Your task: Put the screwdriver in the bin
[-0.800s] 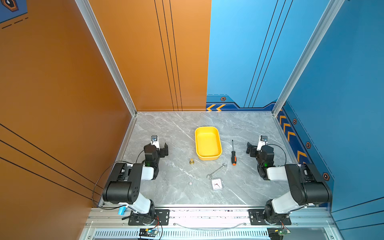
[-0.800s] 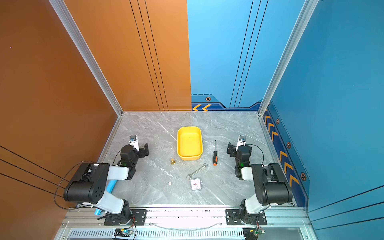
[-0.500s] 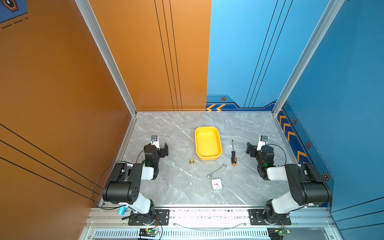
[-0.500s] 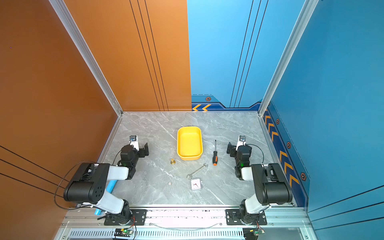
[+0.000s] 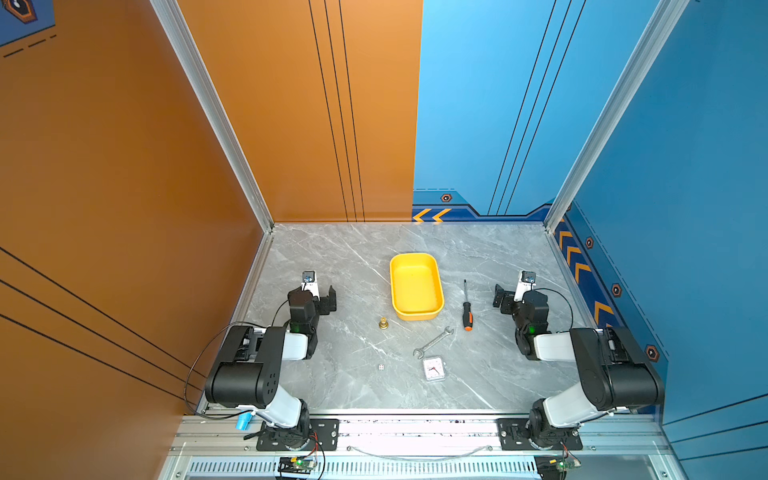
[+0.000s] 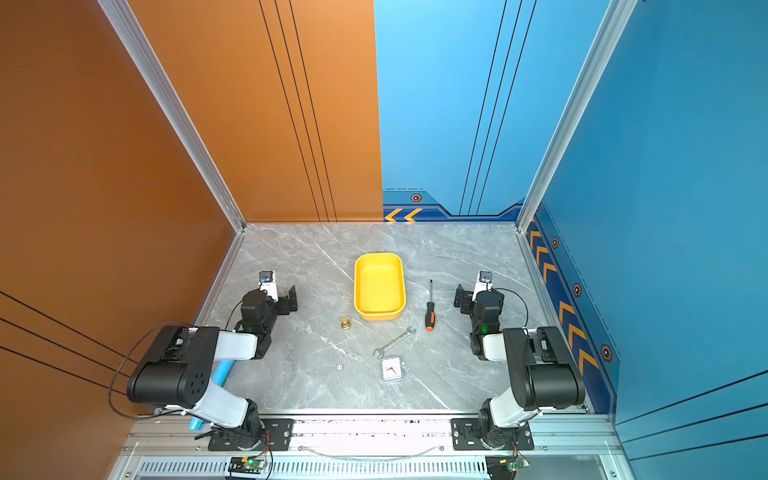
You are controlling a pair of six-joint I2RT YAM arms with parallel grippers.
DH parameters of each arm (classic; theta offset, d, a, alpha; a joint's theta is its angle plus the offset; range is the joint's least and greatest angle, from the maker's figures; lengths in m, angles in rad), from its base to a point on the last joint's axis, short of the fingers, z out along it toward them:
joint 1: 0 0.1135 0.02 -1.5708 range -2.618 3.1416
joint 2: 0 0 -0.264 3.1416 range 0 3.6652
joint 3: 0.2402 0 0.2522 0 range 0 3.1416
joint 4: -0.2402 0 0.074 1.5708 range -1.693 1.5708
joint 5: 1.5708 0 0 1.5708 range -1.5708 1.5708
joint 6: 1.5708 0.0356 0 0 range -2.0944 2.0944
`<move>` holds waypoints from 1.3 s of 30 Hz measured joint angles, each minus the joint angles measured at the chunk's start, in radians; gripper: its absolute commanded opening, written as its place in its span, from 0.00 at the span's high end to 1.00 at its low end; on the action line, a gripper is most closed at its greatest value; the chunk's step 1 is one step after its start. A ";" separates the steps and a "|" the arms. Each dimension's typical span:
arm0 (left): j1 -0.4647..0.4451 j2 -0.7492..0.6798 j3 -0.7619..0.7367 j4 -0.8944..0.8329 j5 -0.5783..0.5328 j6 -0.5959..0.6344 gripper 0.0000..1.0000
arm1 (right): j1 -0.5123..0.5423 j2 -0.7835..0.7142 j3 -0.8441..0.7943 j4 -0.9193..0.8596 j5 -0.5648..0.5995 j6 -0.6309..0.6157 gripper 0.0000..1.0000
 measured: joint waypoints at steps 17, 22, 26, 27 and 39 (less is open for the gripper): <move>0.031 -0.123 -0.014 -0.038 0.021 -0.018 0.02 | 0.025 -0.016 0.001 -0.024 0.109 0.000 0.00; 0.026 -0.279 -0.012 -0.160 0.051 -0.024 0.02 | 0.032 -0.161 0.071 -0.245 0.112 0.010 0.00; 0.014 -0.396 0.005 -0.280 0.089 -0.072 0.02 | 0.033 -0.281 0.195 -0.472 0.085 0.053 0.00; 0.011 -0.417 0.006 -0.300 0.101 -0.087 0.02 | 0.033 -0.304 0.216 -0.518 0.067 0.067 0.00; -0.028 -0.515 0.059 -0.577 0.298 -0.256 0.02 | 0.059 -0.320 0.245 -0.880 -0.275 0.244 0.00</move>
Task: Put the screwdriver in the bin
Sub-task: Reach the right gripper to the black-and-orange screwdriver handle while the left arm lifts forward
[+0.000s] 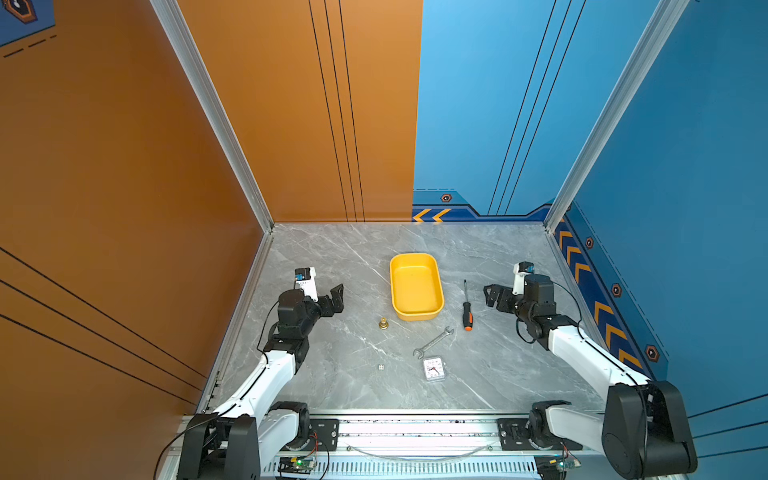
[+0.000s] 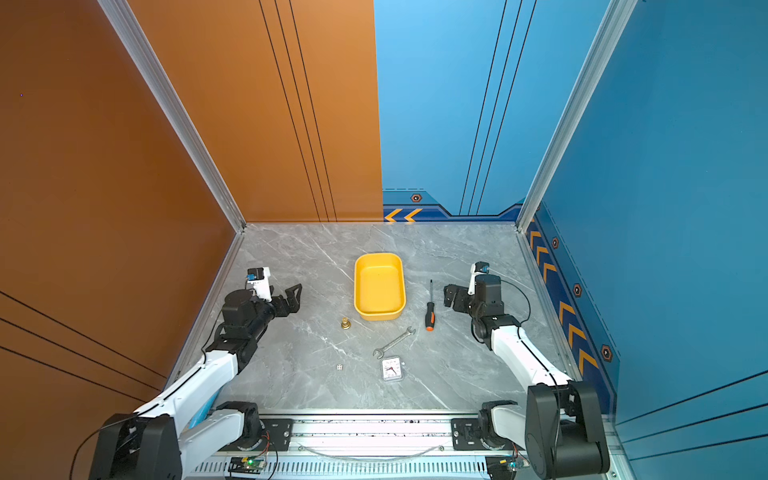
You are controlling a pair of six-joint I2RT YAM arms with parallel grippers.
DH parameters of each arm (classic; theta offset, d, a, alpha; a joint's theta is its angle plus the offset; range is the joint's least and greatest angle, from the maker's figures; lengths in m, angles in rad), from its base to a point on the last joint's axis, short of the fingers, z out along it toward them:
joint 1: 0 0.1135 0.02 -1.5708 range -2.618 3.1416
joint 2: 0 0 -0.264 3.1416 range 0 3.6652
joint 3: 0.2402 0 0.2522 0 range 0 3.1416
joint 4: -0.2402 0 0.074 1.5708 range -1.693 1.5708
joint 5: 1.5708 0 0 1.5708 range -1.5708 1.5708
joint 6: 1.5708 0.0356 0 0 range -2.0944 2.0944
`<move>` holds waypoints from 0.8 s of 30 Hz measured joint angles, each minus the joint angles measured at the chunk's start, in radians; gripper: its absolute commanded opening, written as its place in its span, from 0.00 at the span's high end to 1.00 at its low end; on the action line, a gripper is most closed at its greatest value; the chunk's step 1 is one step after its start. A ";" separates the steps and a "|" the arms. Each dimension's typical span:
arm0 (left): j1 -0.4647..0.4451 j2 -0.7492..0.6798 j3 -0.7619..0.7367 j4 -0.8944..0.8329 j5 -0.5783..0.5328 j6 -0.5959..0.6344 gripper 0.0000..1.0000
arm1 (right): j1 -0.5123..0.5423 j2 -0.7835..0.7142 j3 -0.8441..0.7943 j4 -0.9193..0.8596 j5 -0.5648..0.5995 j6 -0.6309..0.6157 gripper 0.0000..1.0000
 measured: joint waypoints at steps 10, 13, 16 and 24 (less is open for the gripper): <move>-0.001 0.035 0.047 -0.079 0.121 -0.115 0.02 | 0.115 0.088 0.002 -0.065 -0.043 0.050 0.01; -0.001 0.066 0.055 -0.100 0.153 -0.136 0.02 | 0.140 0.122 0.013 -0.077 -0.039 0.058 0.02; -0.001 0.095 0.073 -0.109 0.186 -0.154 0.02 | 0.178 0.153 0.032 -0.083 -0.018 0.065 0.03; -0.004 0.132 0.092 -0.111 0.258 -0.194 0.02 | 0.271 0.223 0.072 -0.090 0.058 0.083 0.15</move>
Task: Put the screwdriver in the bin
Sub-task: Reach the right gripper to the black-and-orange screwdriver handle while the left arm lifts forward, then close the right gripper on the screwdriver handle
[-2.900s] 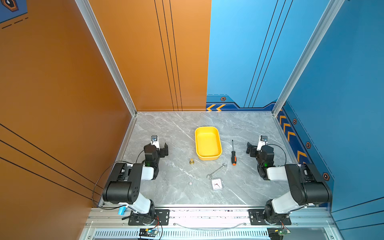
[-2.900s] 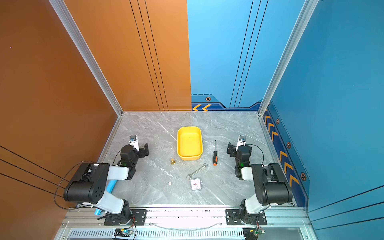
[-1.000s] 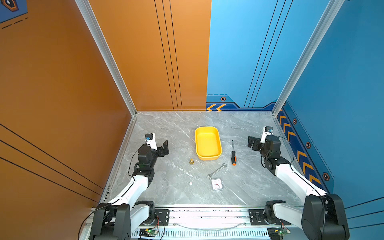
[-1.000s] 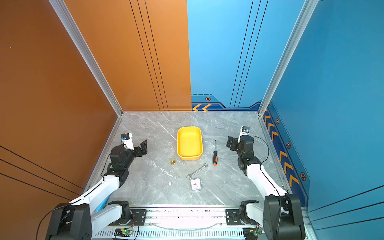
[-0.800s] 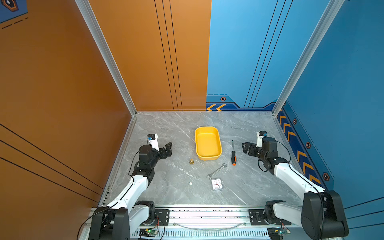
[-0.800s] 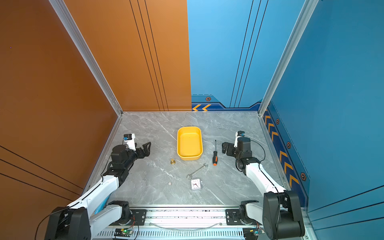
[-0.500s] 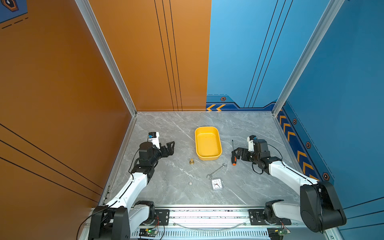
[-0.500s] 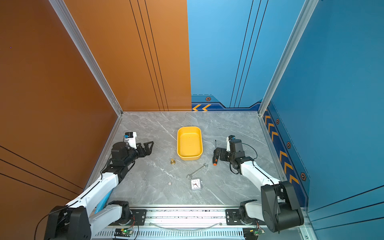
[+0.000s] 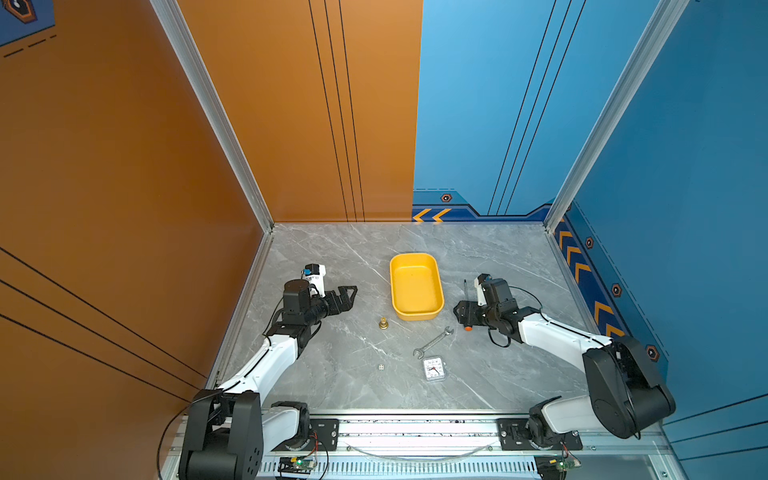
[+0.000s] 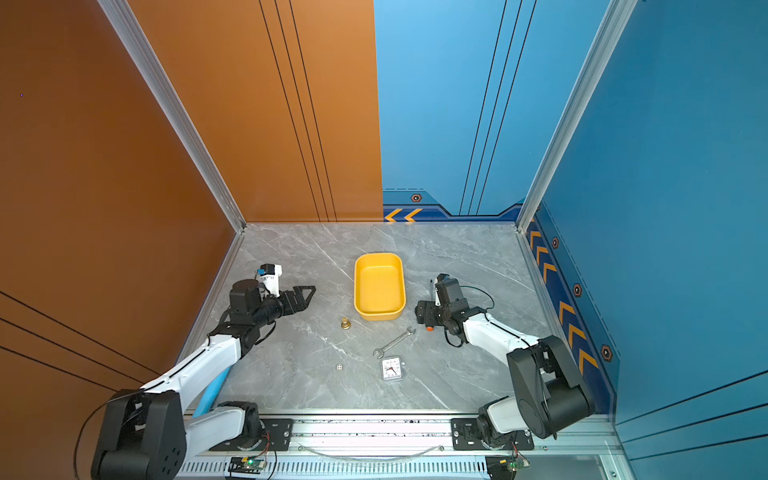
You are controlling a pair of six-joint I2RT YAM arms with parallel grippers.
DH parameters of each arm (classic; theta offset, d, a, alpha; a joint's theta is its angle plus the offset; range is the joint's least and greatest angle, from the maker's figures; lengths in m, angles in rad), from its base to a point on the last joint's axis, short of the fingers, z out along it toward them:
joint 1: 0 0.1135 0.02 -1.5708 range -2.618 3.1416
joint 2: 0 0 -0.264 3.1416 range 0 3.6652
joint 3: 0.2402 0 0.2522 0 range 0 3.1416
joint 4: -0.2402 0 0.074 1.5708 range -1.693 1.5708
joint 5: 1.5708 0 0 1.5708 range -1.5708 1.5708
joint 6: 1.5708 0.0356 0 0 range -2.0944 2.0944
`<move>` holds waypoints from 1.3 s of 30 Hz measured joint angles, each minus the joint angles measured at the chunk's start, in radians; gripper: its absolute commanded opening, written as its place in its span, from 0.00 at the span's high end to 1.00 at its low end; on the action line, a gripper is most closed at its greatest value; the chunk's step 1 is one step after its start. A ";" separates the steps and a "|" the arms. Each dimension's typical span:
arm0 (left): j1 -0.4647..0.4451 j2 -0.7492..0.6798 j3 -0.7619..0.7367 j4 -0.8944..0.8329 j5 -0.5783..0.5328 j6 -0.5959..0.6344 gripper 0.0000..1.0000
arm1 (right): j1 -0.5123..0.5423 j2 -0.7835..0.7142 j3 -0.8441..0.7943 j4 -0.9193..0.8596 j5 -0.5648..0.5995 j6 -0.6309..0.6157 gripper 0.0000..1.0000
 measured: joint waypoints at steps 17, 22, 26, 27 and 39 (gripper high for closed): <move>-0.021 0.066 0.017 -0.018 0.097 -0.068 0.02 | 0.056 0.151 0.095 -0.061 0.091 0.008 0.32; -0.029 0.090 0.046 -0.037 0.104 -0.076 0.02 | 0.069 0.181 0.128 -0.089 0.122 0.008 0.37; -0.032 0.099 0.056 -0.052 0.104 -0.077 0.02 | 0.075 0.192 0.139 -0.104 0.144 0.007 0.44; -0.034 0.101 0.056 -0.053 0.104 -0.077 0.02 | 0.075 0.194 0.141 -0.107 0.148 0.006 0.46; -0.042 0.116 0.064 -0.060 0.105 -0.077 0.02 | 0.075 0.203 0.159 -0.142 0.168 0.002 0.68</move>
